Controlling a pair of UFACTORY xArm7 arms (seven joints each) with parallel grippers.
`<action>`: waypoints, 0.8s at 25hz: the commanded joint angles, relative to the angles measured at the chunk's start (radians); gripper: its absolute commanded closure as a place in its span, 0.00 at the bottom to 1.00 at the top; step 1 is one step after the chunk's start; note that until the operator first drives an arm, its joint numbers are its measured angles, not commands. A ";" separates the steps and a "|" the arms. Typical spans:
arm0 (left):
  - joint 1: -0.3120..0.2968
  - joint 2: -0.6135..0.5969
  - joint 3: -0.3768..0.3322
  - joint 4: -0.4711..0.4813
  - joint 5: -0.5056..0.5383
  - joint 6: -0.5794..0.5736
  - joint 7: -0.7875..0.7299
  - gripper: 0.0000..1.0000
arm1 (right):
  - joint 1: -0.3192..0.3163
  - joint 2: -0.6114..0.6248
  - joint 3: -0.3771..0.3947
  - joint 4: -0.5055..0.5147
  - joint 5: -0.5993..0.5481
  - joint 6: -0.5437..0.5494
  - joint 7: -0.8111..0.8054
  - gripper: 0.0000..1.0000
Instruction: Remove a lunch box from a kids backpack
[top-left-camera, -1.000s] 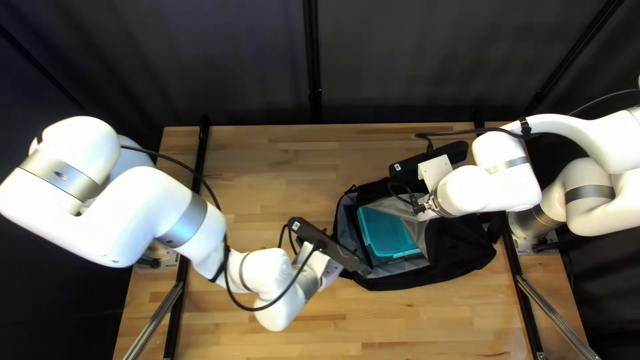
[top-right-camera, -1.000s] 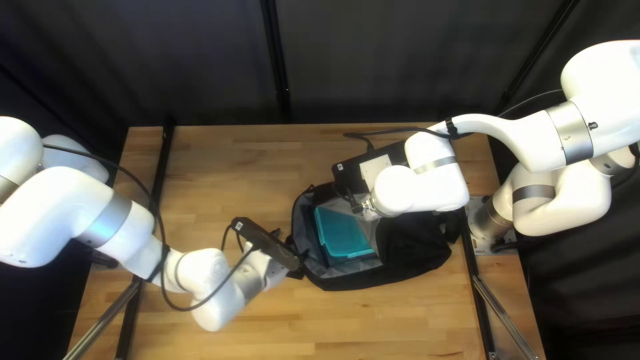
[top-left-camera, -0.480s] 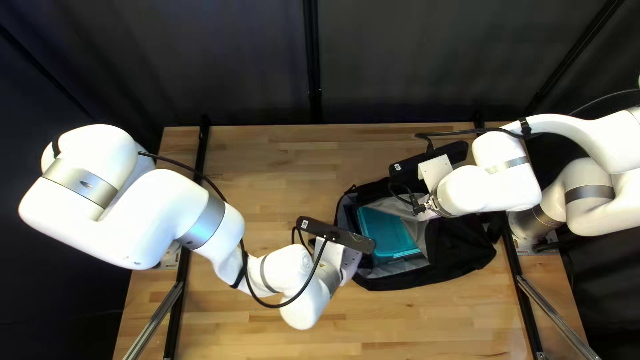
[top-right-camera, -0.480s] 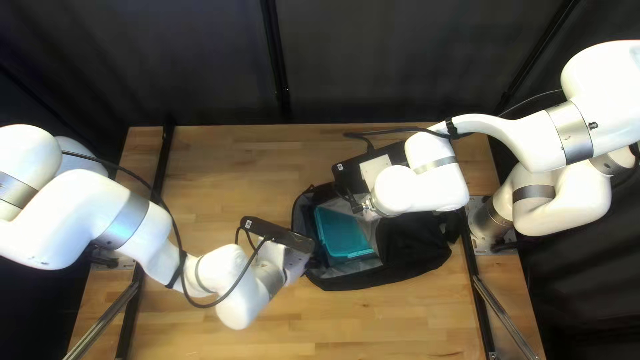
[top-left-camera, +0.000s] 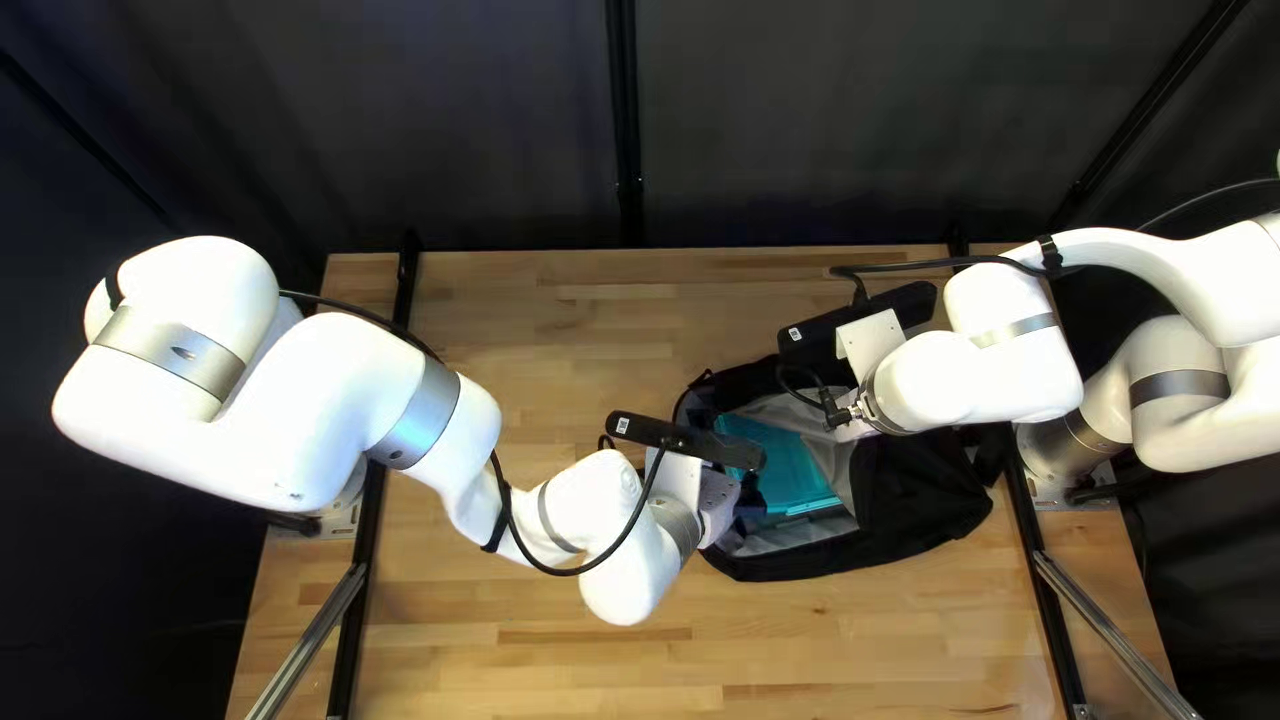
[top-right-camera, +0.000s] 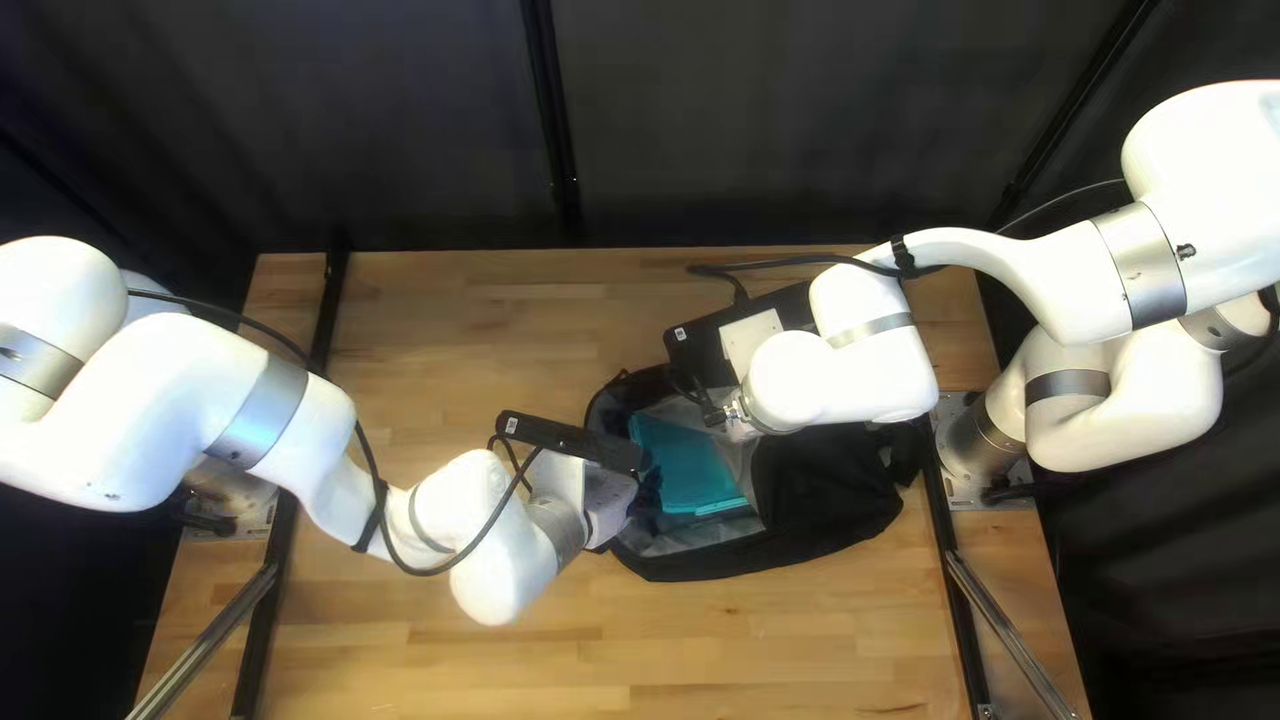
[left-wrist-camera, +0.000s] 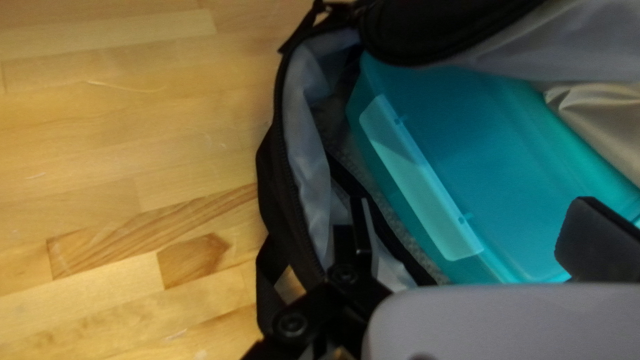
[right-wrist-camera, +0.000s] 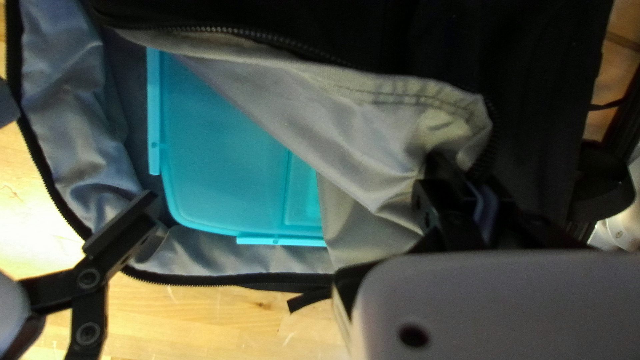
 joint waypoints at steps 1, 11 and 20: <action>0.000 0.000 0.000 0.000 0.000 0.000 0.000 0.00 | 0.000 0.000 0.000 0.000 0.000 0.000 0.000 1.00; -0.069 -0.080 0.003 -0.132 0.123 0.053 -0.415 0.00 | 0.000 0.000 0.000 0.000 0.000 0.000 0.000 1.00; -0.064 -0.016 0.031 -0.037 0.182 0.069 -0.562 0.00 | 0.000 0.000 0.000 0.000 0.000 0.000 0.000 1.00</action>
